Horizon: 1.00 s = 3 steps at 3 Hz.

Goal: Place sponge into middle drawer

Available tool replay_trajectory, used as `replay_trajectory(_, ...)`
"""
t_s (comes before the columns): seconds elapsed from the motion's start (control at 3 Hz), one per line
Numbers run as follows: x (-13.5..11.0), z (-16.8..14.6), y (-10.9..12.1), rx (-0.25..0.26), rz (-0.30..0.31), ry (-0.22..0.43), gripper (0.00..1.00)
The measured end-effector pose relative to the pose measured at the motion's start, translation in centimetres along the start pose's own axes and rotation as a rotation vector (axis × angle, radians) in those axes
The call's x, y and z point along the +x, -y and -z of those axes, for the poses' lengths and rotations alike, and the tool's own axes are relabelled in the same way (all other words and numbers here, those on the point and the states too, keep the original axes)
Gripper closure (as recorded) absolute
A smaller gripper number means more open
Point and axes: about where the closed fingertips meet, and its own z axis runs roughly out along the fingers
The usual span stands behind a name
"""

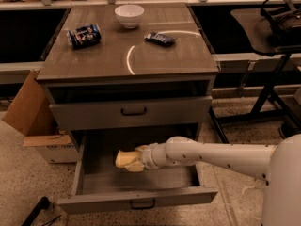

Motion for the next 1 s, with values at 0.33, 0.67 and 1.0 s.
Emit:
replay_trajectory(0.33,0.5,0.8,0.1,0.01,-0.009,0.017,0.0)
replay_trajectory(0.67,1.0,3.5,0.1,0.041,-0.018,0.042,0.0)
replay_trajectory(1.0,1.7,8.0,-0.2,0.053,-0.025,0.06,0.0)
